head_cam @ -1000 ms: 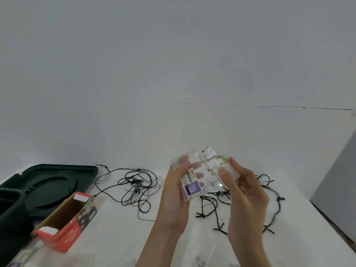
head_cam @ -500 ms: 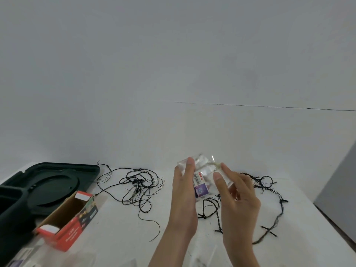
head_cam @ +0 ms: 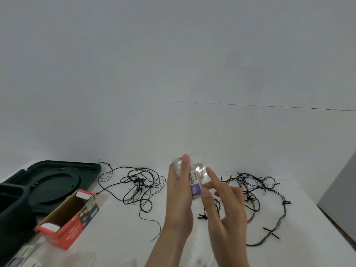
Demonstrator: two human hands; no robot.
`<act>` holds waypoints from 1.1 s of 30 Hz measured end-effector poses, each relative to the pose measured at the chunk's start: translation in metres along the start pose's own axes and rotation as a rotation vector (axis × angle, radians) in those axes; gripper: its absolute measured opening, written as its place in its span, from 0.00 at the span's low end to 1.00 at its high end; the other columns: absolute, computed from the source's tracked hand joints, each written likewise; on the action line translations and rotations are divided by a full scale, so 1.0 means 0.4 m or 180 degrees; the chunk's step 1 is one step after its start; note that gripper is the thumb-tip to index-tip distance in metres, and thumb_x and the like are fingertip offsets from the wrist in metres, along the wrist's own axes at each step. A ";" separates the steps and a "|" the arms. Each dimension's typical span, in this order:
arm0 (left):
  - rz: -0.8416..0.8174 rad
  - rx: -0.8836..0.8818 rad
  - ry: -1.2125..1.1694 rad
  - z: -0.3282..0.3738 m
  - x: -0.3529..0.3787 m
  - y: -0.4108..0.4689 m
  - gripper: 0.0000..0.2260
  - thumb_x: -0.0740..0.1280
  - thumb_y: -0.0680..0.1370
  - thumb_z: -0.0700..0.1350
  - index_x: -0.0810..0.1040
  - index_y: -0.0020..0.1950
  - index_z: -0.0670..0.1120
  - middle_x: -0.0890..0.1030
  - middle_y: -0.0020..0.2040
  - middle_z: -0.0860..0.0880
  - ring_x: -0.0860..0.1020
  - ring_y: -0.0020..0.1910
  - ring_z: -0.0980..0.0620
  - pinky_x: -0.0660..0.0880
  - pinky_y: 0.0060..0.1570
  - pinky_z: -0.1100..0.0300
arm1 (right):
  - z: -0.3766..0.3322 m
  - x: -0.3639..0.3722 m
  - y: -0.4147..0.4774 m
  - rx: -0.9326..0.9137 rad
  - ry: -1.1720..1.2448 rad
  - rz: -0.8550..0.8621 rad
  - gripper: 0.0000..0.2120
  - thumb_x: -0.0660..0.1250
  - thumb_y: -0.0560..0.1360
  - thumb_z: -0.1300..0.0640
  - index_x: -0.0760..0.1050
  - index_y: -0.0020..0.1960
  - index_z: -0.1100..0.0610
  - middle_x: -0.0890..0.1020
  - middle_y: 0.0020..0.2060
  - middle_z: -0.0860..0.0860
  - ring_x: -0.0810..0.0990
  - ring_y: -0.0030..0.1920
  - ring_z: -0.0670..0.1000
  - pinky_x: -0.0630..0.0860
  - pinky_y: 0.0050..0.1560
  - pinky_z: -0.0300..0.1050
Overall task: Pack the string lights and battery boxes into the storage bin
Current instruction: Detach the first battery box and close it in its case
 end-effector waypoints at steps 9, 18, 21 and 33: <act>-0.0195 -0.0078 0.0103 0.001 0.017 -0.009 0.20 0.61 0.74 0.60 0.78 0.56 0.47 0.84 0.46 0.46 0.84 0.45 0.44 0.80 0.40 0.57 | -0.010 -0.015 0.031 -0.0282 -0.0707 0.0079 0.17 0.57 0.75 0.40 0.78 0.56 0.44 0.70 0.44 0.41 0.67 0.48 0.42 0.63 0.50 0.29; -0.0245 -0.0130 -0.0070 0.006 0.007 0.001 0.19 0.60 0.73 0.59 0.79 0.55 0.48 0.83 0.42 0.47 0.82 0.38 0.52 0.78 0.35 0.61 | 0.008 -0.029 0.056 0.0241 0.0076 -0.0071 0.15 0.59 0.72 0.41 0.76 0.57 0.35 0.70 0.51 0.37 0.74 0.47 0.46 0.70 0.47 0.29; -0.0217 -0.0086 -0.0044 0.011 0.001 0.004 0.17 0.60 0.73 0.59 0.80 0.53 0.51 0.83 0.39 0.49 0.80 0.34 0.57 0.75 0.31 0.65 | 0.044 -0.048 0.070 0.0504 0.0185 0.0033 0.17 0.71 0.73 0.55 0.74 0.58 0.43 0.77 0.45 0.43 0.77 0.43 0.45 0.74 0.42 0.30; 0.0088 -0.0049 0.0075 0.024 -0.019 0.010 0.22 0.63 0.70 0.60 0.76 0.56 0.48 0.84 0.45 0.47 0.82 0.40 0.55 0.78 0.40 0.62 | -0.053 -0.052 0.067 -0.0885 -0.0597 0.0268 0.08 0.68 0.70 0.65 0.82 0.47 0.58 0.78 0.33 0.47 0.75 0.32 0.44 0.72 0.36 0.31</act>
Point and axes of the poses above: each hand's wrist, its own y-axis towards the middle knuckle, its own x-axis out of the palm, z = x × y, the point moved 9 cm from there along y, towards the middle knuckle
